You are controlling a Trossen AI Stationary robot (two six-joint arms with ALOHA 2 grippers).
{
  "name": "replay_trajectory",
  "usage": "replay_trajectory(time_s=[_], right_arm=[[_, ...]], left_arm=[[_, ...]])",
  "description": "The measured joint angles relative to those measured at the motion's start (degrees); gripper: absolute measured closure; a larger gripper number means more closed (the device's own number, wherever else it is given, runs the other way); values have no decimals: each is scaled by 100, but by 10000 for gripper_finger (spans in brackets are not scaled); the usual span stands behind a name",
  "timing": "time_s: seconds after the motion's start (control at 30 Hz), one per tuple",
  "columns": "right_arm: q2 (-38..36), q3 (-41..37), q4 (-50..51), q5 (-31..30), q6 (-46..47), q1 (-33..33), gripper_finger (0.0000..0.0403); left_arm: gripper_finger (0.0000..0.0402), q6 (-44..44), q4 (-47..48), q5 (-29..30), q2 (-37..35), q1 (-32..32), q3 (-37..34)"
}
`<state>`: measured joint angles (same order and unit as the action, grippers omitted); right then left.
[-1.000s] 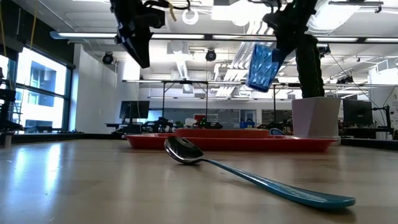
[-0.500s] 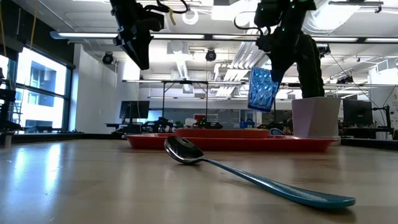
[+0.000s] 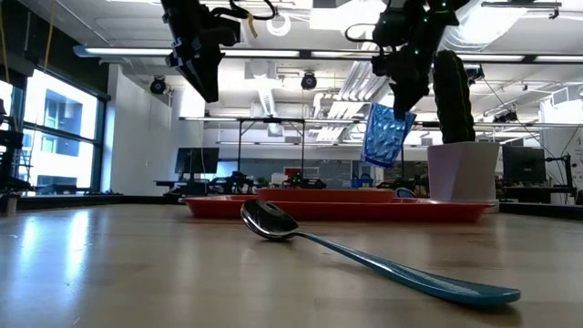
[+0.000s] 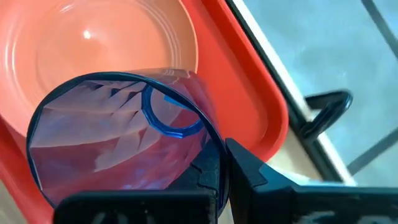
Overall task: Pick and place plate/cup/fork/spoon on tray
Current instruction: Put the blue cup on the orange tray on the top right of the orange plate
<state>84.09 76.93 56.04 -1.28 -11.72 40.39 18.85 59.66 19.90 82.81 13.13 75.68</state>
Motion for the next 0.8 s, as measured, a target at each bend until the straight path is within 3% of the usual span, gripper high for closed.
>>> replay_trajectory(time_s=[0.33,0.8], right_arm=[[-2,-2,-156,29,-2013,297,402],[665,4,-11,134,-2011,699,402]], left_arm=[[307,0,0,0,0,0,0],[307,1,-143,1,0,0,0]])
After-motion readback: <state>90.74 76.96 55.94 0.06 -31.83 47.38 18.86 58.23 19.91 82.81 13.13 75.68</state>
